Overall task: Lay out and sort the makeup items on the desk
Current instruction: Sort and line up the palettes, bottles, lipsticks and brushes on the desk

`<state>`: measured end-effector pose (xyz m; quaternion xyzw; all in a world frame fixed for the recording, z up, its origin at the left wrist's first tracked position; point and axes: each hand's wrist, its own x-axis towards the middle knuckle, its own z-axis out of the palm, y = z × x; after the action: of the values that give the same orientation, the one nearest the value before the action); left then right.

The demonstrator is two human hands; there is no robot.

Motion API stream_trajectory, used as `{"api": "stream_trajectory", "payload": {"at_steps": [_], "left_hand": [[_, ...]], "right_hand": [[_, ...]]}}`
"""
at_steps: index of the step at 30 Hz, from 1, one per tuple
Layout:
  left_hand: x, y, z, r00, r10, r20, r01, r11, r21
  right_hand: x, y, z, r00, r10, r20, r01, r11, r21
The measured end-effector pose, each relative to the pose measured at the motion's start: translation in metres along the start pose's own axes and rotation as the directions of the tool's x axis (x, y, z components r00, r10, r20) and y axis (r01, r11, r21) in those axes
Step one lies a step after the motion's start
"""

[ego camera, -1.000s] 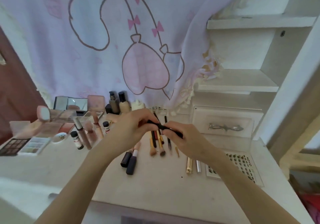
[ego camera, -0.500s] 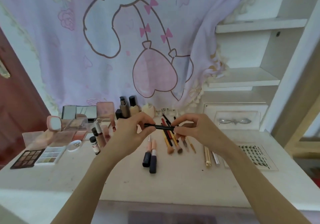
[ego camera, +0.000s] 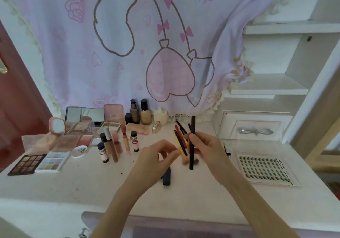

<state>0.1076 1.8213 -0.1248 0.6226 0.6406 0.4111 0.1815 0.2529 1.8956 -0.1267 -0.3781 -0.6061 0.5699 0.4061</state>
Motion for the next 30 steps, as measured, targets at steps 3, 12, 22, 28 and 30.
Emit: {"api": "stream_trajectory", "payload": {"at_steps": [3,12,22,28,30], "left_hand": [[0.011,-0.006,-0.009,0.997,0.047,-0.054,-0.048,0.999,-0.015],[0.035,-0.008,-0.008,0.995,0.073,0.072,-0.073,0.997,0.001],[0.044,-0.028,-0.003,0.989,-0.088,0.121,0.107,0.982,-0.158],[0.043,-0.045,-0.010,0.963,-0.268,-0.008,0.261,0.945,-0.195],[0.041,-0.052,-0.009,0.953,-0.301,0.035,0.303,0.951,-0.068]], "right_hand": [[-0.003,0.007,0.000,0.991,-0.009,0.130,0.030,0.987,-0.157],[0.002,0.022,-0.003,0.959,-0.084,0.271,0.207,0.861,-0.466],[0.006,0.040,-0.009,0.953,0.051,0.298,0.112,0.857,-0.503],[0.008,0.053,-0.009,0.956,0.170,0.239,-0.030,0.866,-0.499],[0.010,0.056,-0.006,0.964,0.192,0.182,-0.098,0.899,-0.428]]}}
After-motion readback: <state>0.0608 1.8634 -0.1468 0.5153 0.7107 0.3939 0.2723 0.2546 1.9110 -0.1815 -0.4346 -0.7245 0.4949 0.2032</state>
